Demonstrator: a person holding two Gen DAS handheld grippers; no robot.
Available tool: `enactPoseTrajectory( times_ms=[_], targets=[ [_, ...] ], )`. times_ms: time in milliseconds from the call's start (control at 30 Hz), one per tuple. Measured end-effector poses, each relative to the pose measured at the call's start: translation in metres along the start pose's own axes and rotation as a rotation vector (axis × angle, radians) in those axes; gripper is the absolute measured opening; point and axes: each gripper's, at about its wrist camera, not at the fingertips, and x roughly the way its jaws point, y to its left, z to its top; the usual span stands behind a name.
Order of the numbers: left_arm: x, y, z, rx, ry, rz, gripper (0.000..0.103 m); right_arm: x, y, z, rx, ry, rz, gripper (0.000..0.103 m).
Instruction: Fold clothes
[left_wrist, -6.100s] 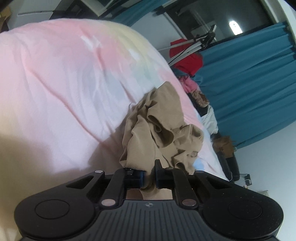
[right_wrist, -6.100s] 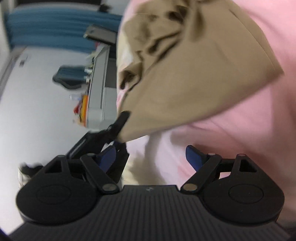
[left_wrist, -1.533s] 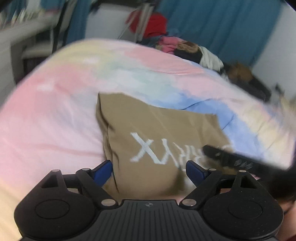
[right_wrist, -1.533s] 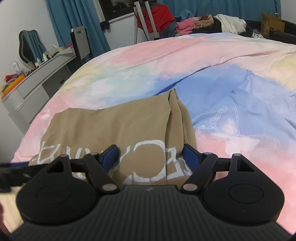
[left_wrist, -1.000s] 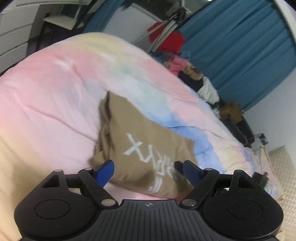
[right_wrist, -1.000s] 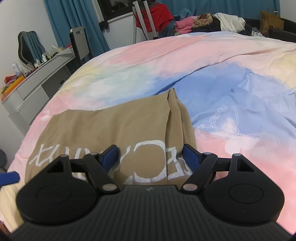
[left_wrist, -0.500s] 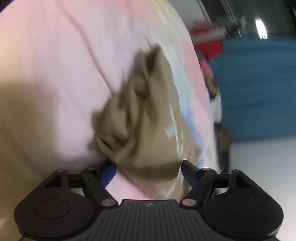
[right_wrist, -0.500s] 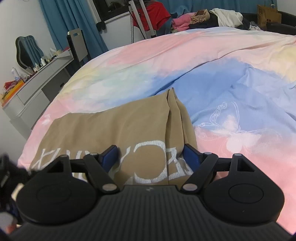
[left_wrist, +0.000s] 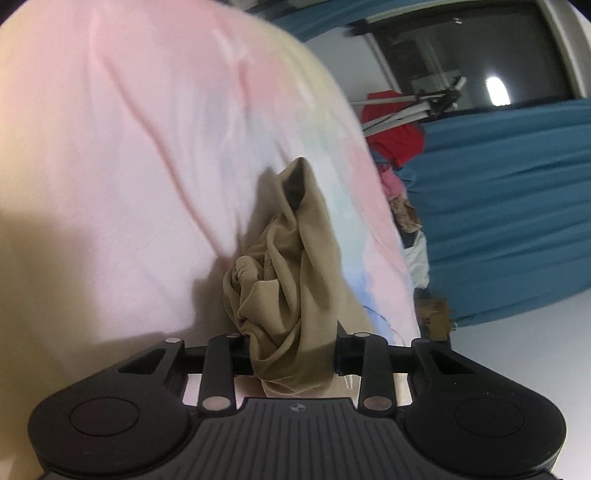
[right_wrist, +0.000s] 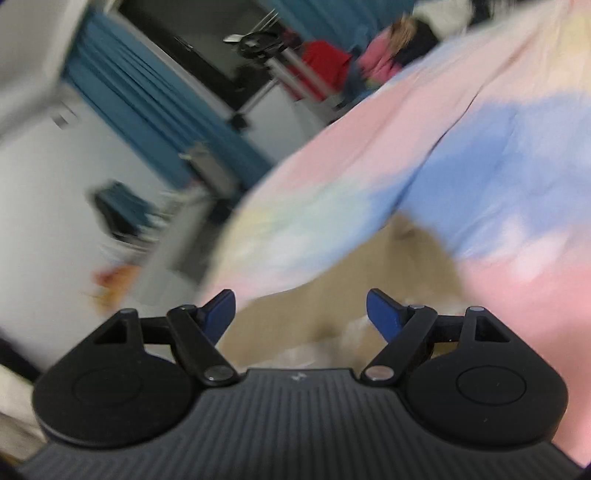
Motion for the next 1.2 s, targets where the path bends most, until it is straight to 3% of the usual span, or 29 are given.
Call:
enactPoseTrajectory(
  times_ms=[100, 167, 333, 433, 600, 633, 733, 867, 1067, 1200],
  targets=[
    [-0.005, -0.007, -0.002, 0.029, -0.017, -0.023, 0.032, 0.009, -0.018, -0.012, 0.255, 0.192, 0.146, 0.081],
    [-0.006, -0.013, -0.004, 0.036, -0.023, -0.033, 0.031, 0.017, -0.034, -0.024, 0.401, 0.285, 0.192, 0.081],
    [-0.016, -0.012, -0.003, 0.047, -0.033, -0.070, 0.029, 0.035, -0.054, -0.043, 0.469, 0.343, 0.065, 0.081],
    [-0.020, -0.012, -0.002, 0.043, -0.037, -0.085, 0.028, 0.038, -0.075, -0.045, 0.604, 0.279, 0.060, 0.081],
    [-0.024, -0.012, -0.002, 0.033, -0.041, -0.099, 0.028, 0.016, -0.095, -0.041, 0.707, 0.061, -0.006, 0.079],
    [-0.025, -0.012, -0.003, 0.034, -0.040, -0.100, 0.028, 0.014, -0.094, -0.039, 0.692, 0.034, -0.029, 0.066],
    [-0.026, -0.017, -0.003, 0.059, -0.037, -0.103, 0.027, 0.010, -0.087, -0.034, 0.628, 0.003, -0.059, 0.045],
    [-0.033, -0.029, -0.001, 0.054, -0.017, -0.129, 0.027, -0.006, -0.068, -0.029, 0.586, -0.053, -0.060, 0.038],
    [-0.030, -0.084, -0.004, 0.060, 0.029, -0.160, 0.028, -0.048, -0.055, 0.007, 0.560, -0.139, -0.044, 0.036],
    [0.011, -0.142, -0.016, 0.070, 0.085, -0.175, 0.028, -0.077, -0.061, 0.052, 0.569, -0.217, -0.057, 0.036]
  ],
)
